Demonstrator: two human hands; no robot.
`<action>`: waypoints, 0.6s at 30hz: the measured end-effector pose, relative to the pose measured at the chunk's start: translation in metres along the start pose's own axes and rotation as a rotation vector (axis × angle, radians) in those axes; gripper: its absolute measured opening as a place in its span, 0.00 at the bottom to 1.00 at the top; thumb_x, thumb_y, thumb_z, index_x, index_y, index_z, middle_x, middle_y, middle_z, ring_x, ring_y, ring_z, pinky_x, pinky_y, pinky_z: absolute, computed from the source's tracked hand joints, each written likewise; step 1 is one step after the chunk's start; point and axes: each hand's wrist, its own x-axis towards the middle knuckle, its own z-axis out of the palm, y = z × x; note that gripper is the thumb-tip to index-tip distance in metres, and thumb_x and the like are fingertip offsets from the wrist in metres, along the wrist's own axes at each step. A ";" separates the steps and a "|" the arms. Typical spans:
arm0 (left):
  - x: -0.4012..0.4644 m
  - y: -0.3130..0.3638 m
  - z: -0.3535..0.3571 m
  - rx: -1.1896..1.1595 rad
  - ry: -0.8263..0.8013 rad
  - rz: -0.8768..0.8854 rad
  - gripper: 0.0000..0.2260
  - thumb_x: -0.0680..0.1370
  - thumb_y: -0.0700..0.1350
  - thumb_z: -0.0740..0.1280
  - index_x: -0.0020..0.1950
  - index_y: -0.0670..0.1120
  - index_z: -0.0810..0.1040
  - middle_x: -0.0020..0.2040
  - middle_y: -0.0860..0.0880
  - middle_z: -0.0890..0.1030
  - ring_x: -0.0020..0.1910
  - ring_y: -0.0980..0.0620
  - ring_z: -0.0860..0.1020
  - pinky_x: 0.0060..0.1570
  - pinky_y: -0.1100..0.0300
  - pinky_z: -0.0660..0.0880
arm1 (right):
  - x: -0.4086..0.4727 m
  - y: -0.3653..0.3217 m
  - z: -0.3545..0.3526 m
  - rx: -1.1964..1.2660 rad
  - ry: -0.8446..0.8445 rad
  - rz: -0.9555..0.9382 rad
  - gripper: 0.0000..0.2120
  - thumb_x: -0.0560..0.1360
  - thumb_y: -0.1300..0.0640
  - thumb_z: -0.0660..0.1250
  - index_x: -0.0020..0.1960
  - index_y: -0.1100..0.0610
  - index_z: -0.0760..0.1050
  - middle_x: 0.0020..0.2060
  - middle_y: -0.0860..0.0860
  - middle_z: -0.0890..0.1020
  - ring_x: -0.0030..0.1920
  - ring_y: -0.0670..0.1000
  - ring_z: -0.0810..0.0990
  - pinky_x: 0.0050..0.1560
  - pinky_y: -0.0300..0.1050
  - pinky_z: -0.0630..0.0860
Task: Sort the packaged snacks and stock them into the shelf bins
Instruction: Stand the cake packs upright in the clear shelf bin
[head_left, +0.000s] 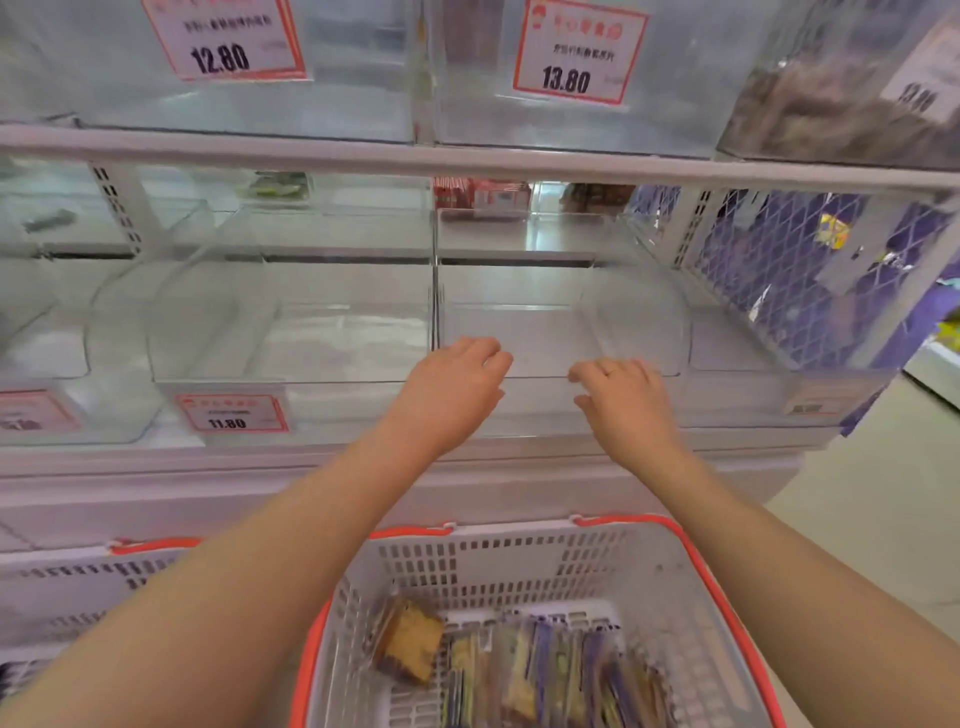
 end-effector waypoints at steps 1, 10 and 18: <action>0.004 -0.002 0.001 0.100 -0.060 0.009 0.13 0.81 0.47 0.58 0.62 0.43 0.70 0.60 0.45 0.75 0.58 0.44 0.74 0.51 0.53 0.68 | 0.003 0.002 -0.002 -0.027 -0.013 -0.011 0.09 0.78 0.54 0.60 0.57 0.51 0.73 0.55 0.51 0.79 0.57 0.55 0.74 0.60 0.46 0.58; 0.013 -0.011 -0.024 0.048 0.141 -0.031 0.08 0.81 0.47 0.58 0.56 0.46 0.73 0.52 0.47 0.79 0.50 0.43 0.76 0.42 0.57 0.61 | 0.012 0.003 -0.056 0.123 0.087 -0.003 0.05 0.77 0.53 0.63 0.52 0.51 0.73 0.49 0.47 0.80 0.55 0.52 0.74 0.45 0.43 0.54; -0.060 0.033 -0.046 0.031 0.152 0.156 0.10 0.63 0.42 0.78 0.37 0.43 0.80 0.30 0.47 0.80 0.28 0.47 0.79 0.28 0.61 0.71 | -0.075 -0.009 -0.070 0.066 -0.005 0.001 0.07 0.77 0.52 0.61 0.54 0.51 0.74 0.52 0.47 0.80 0.56 0.53 0.74 0.52 0.45 0.60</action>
